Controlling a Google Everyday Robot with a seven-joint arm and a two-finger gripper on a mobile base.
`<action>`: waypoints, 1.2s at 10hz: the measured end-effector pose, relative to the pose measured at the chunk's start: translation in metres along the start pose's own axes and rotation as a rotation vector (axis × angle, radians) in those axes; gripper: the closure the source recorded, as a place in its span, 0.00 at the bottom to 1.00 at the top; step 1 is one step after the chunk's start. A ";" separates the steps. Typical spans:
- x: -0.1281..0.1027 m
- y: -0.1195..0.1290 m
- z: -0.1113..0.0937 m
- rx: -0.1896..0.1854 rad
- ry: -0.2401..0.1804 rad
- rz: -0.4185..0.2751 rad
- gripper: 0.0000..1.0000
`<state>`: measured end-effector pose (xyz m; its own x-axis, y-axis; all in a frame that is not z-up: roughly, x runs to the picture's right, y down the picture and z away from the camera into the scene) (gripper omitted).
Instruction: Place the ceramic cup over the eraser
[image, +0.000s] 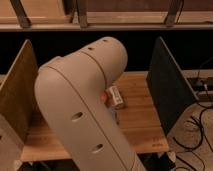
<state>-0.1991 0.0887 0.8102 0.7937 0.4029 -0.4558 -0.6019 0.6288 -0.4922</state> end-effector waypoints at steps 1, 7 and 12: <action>-0.005 0.001 -0.004 0.012 -0.018 -0.001 1.00; -0.010 0.016 -0.015 0.018 -0.069 -0.012 0.96; -0.010 0.016 -0.015 0.018 -0.069 -0.012 0.96</action>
<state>-0.2180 0.0848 0.7959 0.8051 0.4400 -0.3977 -0.5915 0.6453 -0.4834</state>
